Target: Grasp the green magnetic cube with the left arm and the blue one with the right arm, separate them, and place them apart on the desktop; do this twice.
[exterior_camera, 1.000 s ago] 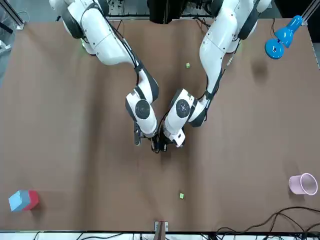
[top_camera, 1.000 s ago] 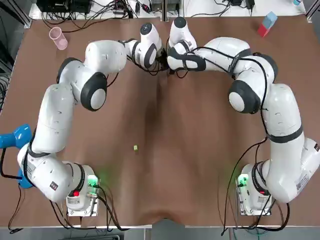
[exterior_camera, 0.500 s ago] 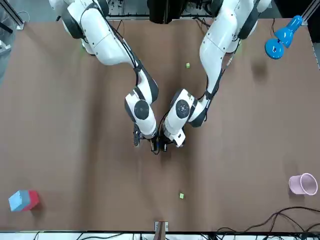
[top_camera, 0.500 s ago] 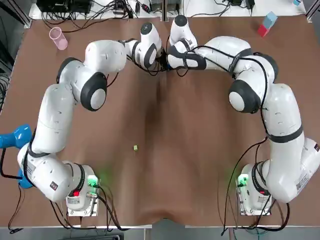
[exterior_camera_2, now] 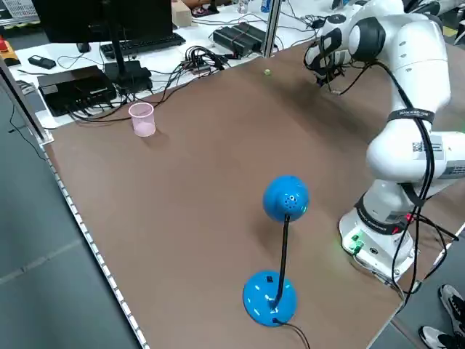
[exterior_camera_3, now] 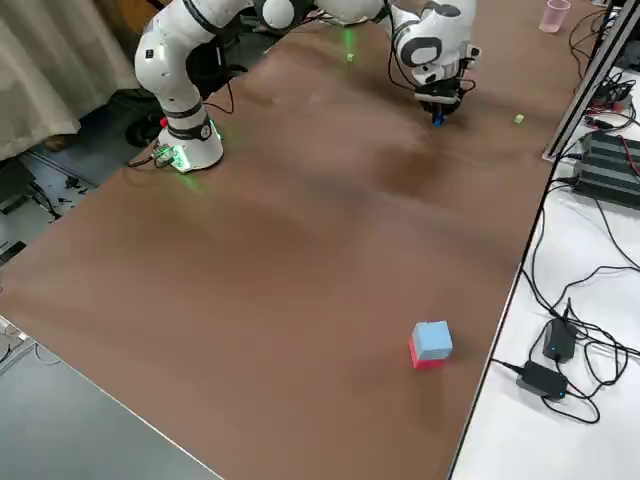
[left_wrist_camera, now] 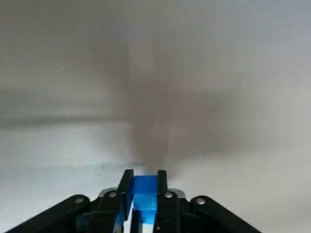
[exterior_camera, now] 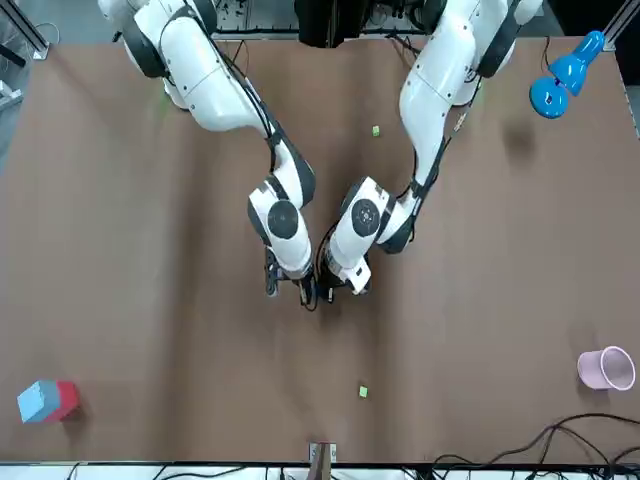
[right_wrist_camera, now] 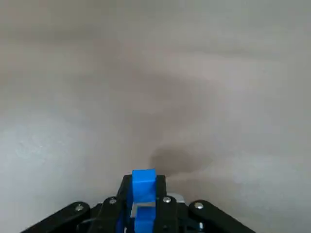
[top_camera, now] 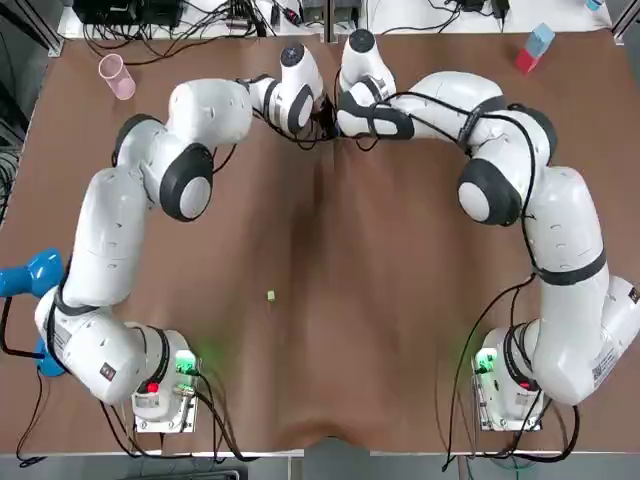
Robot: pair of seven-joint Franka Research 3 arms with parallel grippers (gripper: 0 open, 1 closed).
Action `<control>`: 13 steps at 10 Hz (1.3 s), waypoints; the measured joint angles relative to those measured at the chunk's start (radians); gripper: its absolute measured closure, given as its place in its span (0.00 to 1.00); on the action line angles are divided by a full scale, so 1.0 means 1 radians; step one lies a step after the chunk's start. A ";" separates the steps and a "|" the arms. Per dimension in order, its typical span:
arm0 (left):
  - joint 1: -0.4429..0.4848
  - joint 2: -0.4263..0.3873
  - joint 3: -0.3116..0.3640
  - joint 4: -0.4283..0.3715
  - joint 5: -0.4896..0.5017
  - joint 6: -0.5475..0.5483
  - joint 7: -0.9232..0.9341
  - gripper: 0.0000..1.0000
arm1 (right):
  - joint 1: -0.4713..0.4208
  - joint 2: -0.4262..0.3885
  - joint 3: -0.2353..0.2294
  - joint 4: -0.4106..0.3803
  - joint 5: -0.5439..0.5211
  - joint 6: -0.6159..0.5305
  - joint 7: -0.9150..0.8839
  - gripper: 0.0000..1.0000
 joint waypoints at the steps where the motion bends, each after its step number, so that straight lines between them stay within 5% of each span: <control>1: 0.001 -0.003 0.000 0.000 0.000 -0.004 0.000 0.77 | -0.009 -0.001 0.000 0.000 -0.016 -0.008 -0.009 0.78; 4: 0.021 -0.004 0.001 0.001 0.000 -0.005 0.038 0.77 | -0.050 -0.039 0.032 -0.028 -0.027 -0.132 -0.202 0.78; 7: 0.036 -0.005 -0.001 0.006 0.000 -0.006 0.055 0.77 | -0.092 -0.174 0.103 -0.228 -0.028 -0.147 -0.373 0.78; 9: 0.011 -0.006 -0.003 0.007 0.000 -0.062 0.056 0.77 | -0.138 -0.313 0.172 -0.438 -0.029 -0.096 -0.494 0.78; 13: 0.009 -0.020 -0.008 0.008 0.000 -0.095 0.059 0.77 | -0.302 -0.631 0.353 -0.994 -0.033 0.165 -0.749 0.78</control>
